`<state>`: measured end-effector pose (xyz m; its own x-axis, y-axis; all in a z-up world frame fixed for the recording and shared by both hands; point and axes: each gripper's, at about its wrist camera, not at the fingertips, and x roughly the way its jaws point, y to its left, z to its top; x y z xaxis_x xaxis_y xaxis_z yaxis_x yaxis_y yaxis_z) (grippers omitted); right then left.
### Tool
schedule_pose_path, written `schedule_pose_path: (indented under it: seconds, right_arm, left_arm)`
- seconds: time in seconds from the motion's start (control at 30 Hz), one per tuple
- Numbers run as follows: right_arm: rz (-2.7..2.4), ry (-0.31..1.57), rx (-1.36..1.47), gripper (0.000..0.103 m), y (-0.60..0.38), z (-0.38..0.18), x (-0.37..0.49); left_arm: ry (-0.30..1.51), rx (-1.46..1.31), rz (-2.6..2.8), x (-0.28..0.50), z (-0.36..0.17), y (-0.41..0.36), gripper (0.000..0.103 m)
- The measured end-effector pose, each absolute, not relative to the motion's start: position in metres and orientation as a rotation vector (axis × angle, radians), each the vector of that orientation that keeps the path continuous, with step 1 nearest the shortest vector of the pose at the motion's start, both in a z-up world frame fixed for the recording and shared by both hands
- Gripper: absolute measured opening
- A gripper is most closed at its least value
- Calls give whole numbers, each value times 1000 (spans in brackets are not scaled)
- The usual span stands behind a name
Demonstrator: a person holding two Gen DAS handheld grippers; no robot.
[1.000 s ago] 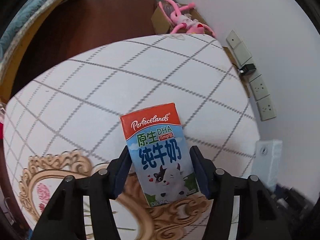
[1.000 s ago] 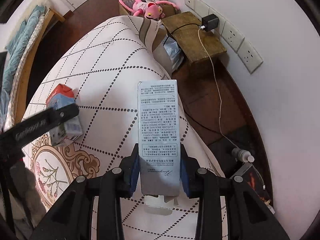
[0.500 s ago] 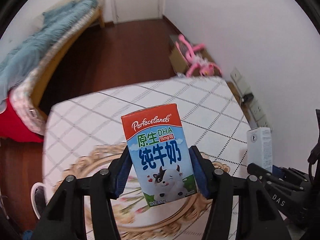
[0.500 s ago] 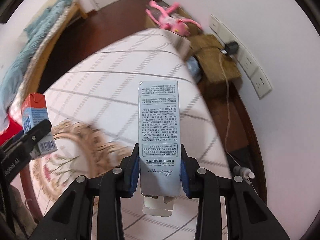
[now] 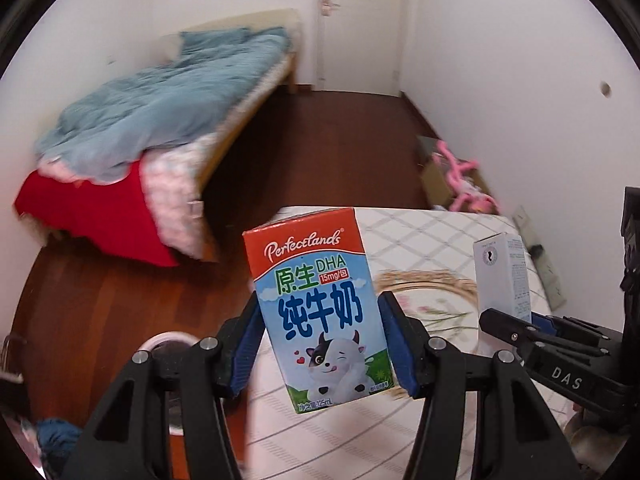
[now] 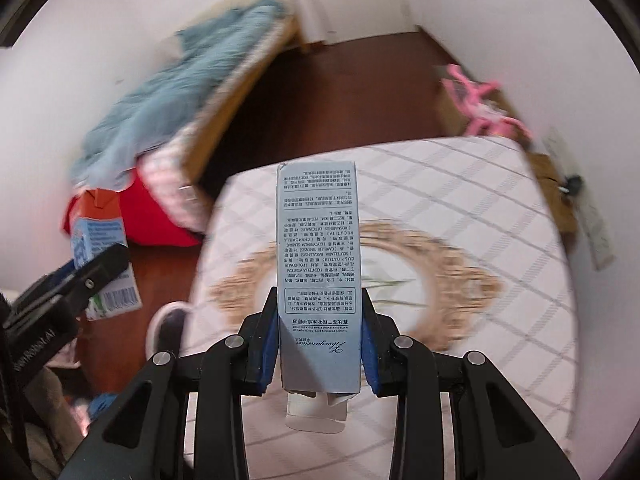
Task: Collect trash
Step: 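Carry the milk carton and white box over the bin and open both tools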
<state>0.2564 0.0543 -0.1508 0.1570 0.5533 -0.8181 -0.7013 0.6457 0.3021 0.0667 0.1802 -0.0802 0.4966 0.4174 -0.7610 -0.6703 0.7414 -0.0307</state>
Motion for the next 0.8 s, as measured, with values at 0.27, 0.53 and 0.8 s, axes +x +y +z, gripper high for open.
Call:
schedule_pose_path:
  seconds: [0.27, 0.53, 0.8]
  right_arm:
    - [1130, 1135, -247, 36, 170, -155, 141]
    - [1227, 1268, -465, 36, 298, -249, 43]
    - [1169, 1446, -621, 36, 386, -370, 4]
  left_arm:
    - [834, -428, 829, -40, -106, 256, 53]
    - [968, -670, 899, -119, -214, 347, 53]
    - [1044, -974, 878, -158, -312, 407, 55]
